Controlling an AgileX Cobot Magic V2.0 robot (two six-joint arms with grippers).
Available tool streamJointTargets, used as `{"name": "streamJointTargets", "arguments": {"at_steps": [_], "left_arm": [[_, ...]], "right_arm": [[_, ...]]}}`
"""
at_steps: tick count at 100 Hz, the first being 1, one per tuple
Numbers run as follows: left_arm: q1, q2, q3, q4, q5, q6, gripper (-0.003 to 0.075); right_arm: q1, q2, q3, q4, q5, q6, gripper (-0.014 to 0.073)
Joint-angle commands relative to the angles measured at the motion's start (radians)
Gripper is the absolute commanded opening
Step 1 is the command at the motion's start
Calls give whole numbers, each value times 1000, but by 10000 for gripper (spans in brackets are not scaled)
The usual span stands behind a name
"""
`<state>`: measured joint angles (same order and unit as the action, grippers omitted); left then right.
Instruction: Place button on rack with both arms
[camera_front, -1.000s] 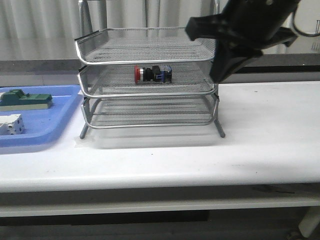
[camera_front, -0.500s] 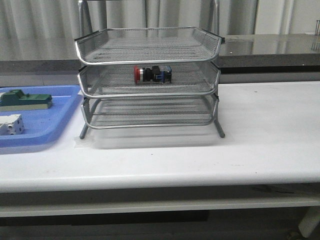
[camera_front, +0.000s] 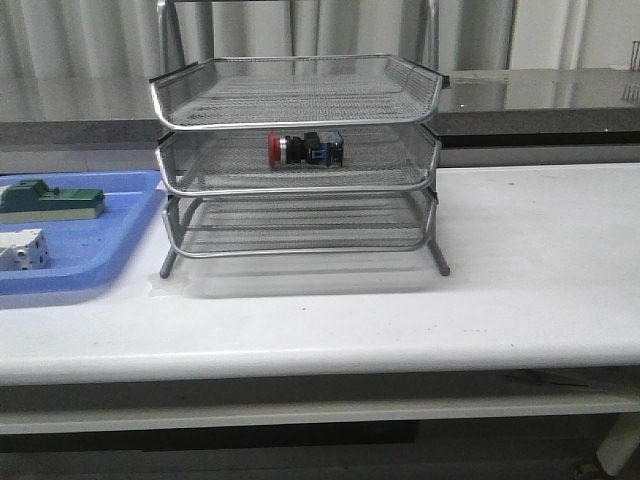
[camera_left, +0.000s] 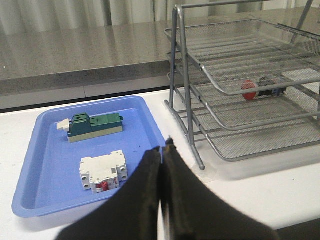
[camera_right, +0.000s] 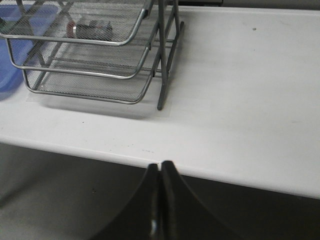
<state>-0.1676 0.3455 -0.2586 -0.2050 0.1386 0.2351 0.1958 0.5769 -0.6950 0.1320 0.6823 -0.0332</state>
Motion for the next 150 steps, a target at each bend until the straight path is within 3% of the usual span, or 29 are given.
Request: {"name": "streamJointTargets", "arguments": {"at_steps": [1, 84, 118, 150], "left_arm": [[1, 8, -28, -10, -85, -11, -21], [1, 8, -28, -10, -85, -11, -21], [1, 8, -28, -10, -85, -11, -21], [1, 8, -28, -10, -85, -11, -21]], "right_arm": [[-4, -26, -21, -4, -52, -1, -67], [-4, -42, -8, -29, -75, -1, -67], [-29, -256, 250, -55, -343, -1, -67], [-58, -479, 496, -61, -471, -1, -67]]}}
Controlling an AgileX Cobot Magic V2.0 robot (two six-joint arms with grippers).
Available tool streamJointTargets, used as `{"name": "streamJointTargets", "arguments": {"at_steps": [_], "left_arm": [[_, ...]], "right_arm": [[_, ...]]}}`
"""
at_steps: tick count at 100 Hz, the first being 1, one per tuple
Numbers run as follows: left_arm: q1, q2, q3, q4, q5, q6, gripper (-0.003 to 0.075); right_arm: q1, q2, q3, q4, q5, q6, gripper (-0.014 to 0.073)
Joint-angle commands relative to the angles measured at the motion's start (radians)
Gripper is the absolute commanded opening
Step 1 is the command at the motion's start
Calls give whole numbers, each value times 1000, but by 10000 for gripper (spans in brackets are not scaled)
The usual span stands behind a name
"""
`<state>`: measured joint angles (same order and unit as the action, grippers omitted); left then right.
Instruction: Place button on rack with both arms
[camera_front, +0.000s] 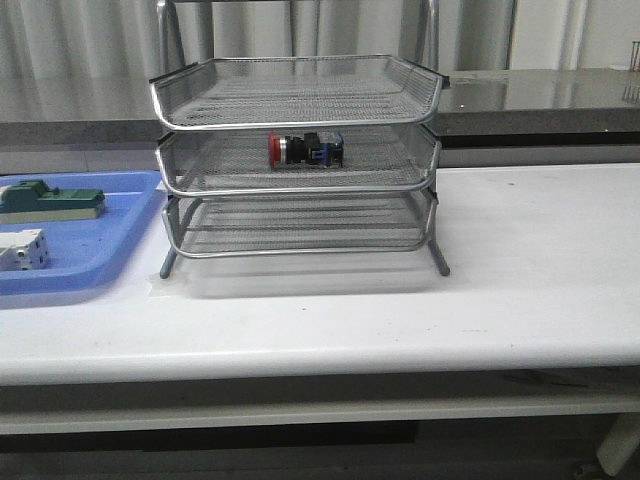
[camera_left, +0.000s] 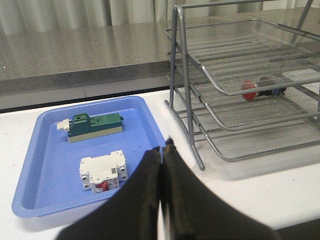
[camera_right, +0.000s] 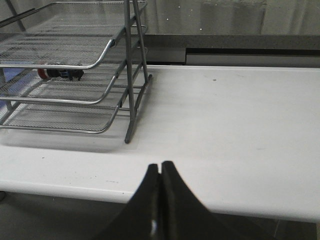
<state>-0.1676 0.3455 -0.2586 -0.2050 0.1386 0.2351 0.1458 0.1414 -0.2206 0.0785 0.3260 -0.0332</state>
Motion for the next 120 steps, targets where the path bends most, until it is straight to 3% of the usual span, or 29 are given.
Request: {"name": "streamJointTargets", "arguments": {"at_steps": [1, 25, 61, 120], "left_arm": [[1, 8, -28, -10, -85, -11, -21], [1, 8, -28, -10, -85, -11, -21], [1, 8, -28, -10, -85, -11, -21], [1, 8, -28, -10, -85, -11, -21]], "right_arm": [[-8, -48, 26, -7, -116, -1, -67], [-8, -173, 134, -16, -183, 0, -67], [-8, -172, 231, -25, -301, 33, -67], [-8, -172, 229, -34, -284, 46, -67]]}}
